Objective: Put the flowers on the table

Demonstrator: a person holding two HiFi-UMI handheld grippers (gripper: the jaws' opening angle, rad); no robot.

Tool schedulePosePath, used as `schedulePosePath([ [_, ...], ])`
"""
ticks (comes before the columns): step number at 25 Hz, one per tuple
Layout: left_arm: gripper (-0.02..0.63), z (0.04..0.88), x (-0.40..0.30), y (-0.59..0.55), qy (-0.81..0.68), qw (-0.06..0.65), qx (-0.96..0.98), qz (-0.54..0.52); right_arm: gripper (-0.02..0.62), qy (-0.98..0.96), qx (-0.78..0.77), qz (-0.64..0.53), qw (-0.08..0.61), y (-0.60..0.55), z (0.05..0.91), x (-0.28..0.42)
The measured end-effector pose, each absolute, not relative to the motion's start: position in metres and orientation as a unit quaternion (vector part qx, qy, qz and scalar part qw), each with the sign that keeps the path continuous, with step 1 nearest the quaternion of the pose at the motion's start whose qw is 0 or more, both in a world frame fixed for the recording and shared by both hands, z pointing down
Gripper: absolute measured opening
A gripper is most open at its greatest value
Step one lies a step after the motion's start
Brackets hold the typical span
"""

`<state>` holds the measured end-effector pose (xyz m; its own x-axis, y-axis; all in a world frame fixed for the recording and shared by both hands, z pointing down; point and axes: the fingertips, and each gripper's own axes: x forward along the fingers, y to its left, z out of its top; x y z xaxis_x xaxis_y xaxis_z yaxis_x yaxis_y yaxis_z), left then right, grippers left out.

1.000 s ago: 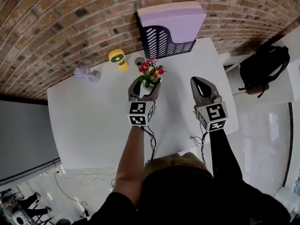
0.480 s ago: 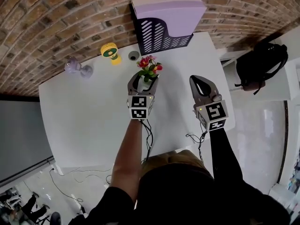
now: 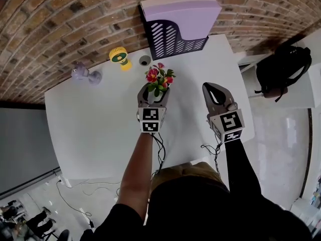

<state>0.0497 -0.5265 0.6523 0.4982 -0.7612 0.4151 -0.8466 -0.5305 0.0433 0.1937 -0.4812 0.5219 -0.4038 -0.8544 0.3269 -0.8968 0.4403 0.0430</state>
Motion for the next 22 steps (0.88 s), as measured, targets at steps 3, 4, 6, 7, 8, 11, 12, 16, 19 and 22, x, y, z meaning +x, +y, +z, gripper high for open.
schedulePosePath([
  [3,0.322,0.661,0.045,-0.525,-0.473,0.134,0.848,0.196,0.000,-0.835,0.524,0.071,0.150,-0.483,0.521,0.194],
  [4,0.322,0.663,0.044,-0.525,-0.475,0.139,0.846,0.197,0.000,-0.835,0.524,0.072,0.150,-0.484,0.522,0.193],
  [6,0.322,0.664,0.043,-0.525,-0.478,0.143,0.845,0.193,0.000,-0.837,0.521,0.071,0.153,-0.485,0.522,0.192],
  [7,0.322,0.665,0.043,-0.524,-0.478,0.142,0.845,0.192,0.000,-0.837,0.520,0.070,0.154,-0.486,0.522,0.191],
  [8,0.322,0.665,0.043,-0.524,-0.478,0.140,0.846,0.193,0.000,-0.837,0.520,0.069,0.154,-0.487,0.521,0.191],
  [11,0.322,0.665,0.044,-0.524,-0.475,0.132,0.848,0.195,0.000,-0.836,0.523,0.067,0.148,-0.490,0.517,0.192],
  [12,0.324,0.665,0.044,-0.523,-0.474,0.131,0.848,0.196,0.000,-0.837,0.523,0.067,0.147,-0.490,0.516,0.192],
  [16,0.339,0.664,0.045,-0.520,-0.467,0.130,0.851,0.203,0.000,-0.841,0.517,0.069,0.146,-0.487,0.517,0.187],
  [19,0.345,0.663,0.046,-0.516,-0.463,0.126,0.853,0.203,0.000,-0.843,0.513,0.068,0.145,-0.485,0.518,0.184],
  [22,0.345,0.660,0.045,-0.515,-0.465,0.121,0.853,0.204,0.000,-0.843,0.515,0.066,0.138,-0.484,0.517,0.182],
])
